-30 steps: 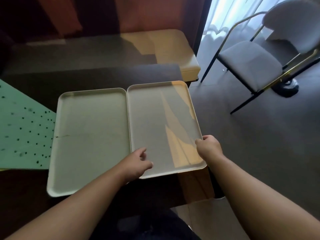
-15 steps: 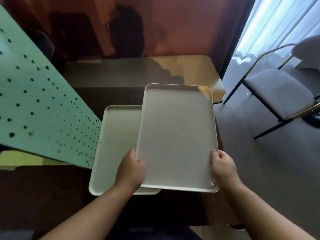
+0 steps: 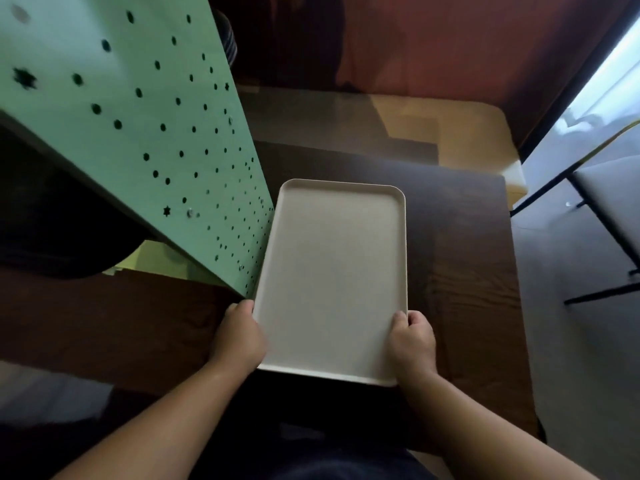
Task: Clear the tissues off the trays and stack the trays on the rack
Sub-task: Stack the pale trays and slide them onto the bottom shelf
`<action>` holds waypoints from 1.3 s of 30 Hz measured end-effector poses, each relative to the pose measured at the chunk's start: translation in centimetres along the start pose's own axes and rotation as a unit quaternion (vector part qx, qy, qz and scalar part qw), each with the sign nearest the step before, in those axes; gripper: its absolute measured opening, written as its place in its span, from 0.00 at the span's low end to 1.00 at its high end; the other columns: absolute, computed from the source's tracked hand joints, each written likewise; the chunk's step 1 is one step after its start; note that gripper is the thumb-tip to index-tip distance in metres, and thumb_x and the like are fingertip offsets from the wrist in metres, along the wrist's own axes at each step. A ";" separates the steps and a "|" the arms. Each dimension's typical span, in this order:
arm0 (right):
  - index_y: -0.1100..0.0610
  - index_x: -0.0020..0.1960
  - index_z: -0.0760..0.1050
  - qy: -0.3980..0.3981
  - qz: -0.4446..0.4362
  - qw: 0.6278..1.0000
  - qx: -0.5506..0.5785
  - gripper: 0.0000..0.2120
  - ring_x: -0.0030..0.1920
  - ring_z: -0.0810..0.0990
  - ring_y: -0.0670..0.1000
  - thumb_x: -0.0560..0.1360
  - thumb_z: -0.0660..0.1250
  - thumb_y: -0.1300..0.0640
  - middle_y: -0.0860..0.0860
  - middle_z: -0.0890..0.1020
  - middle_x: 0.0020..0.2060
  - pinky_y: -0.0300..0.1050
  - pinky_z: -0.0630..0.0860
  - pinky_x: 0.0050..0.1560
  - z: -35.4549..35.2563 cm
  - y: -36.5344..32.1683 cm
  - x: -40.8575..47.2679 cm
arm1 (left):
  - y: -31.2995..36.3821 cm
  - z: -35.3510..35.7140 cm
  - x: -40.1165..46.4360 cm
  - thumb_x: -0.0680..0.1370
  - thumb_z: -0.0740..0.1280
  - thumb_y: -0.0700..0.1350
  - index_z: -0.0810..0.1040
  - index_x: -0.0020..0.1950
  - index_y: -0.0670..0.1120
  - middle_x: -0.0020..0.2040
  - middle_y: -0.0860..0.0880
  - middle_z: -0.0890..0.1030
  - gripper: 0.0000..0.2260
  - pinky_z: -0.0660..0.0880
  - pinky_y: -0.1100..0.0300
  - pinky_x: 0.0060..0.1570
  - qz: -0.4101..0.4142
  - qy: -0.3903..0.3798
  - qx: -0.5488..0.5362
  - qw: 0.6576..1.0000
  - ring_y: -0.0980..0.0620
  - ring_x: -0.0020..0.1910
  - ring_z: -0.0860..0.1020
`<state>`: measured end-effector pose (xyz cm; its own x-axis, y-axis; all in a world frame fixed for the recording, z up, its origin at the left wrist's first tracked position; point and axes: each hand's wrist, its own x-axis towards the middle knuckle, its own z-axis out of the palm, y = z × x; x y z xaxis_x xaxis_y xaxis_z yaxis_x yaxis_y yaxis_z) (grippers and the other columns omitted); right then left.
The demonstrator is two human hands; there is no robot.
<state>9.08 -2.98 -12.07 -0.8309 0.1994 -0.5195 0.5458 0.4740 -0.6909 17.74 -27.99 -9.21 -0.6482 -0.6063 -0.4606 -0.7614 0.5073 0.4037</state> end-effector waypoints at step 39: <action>0.61 0.49 0.80 -0.177 0.104 0.979 0.012 0.07 0.25 0.77 0.48 0.78 0.67 0.57 0.51 0.82 0.32 0.45 0.70 0.32 -4.5 -4.5 1.2 | -0.6 -5.3 -1.7 0.75 0.63 0.32 0.78 0.59 0.46 0.46 0.47 0.81 0.16 0.73 0.59 0.38 -0.078 -0.042 -0.158 0.983 0.52 0.43 0.79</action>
<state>5.11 -1.01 -7.29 -0.6140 -0.0213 -0.7890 0.7053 0.4340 -0.5606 19.33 -30.53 -4.44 -0.5320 -0.6017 -0.5958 -0.8190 0.1872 0.5423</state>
